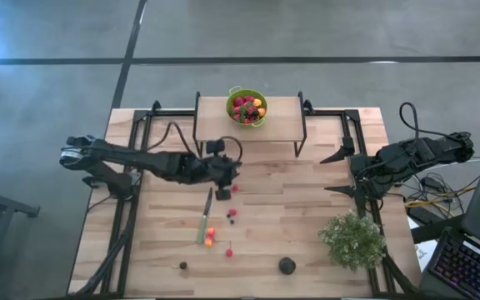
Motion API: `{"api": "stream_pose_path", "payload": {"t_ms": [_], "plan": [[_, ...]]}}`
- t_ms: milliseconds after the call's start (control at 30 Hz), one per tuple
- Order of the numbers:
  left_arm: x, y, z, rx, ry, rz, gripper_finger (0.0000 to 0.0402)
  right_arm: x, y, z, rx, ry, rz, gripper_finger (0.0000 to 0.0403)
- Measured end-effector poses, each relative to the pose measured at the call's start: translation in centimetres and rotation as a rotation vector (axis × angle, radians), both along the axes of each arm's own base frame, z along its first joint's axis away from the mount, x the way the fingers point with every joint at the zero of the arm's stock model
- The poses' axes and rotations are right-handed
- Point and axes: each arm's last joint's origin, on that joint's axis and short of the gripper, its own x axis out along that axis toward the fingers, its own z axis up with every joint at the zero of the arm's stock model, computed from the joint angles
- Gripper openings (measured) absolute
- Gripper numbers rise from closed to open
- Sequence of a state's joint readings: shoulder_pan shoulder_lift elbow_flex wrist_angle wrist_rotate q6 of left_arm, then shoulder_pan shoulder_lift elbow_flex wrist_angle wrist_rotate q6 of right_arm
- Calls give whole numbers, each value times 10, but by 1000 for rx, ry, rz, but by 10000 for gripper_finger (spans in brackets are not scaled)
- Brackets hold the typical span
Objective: Pick & Place Fruit
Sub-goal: Put the red cherry into the green colander on the shelf
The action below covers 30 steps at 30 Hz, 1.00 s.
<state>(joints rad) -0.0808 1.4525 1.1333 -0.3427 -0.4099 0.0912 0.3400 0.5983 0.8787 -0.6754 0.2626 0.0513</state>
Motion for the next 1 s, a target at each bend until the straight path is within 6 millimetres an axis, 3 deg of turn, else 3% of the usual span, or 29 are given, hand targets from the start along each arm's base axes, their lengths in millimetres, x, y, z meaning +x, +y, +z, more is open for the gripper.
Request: {"api": "stream_pose_path", "payload": {"t_ms": [233,600,1000], "plan": [[-11,-16,-37,-39,74,-13,145,0,0,0,0,0,0,363],[-21,-14,-82,-122,-41,40,143,0,0,0,0,1,0,363],[-31,-16,-109,-245,-216,-16,145,0,0,0,0,1,0,363]]}}
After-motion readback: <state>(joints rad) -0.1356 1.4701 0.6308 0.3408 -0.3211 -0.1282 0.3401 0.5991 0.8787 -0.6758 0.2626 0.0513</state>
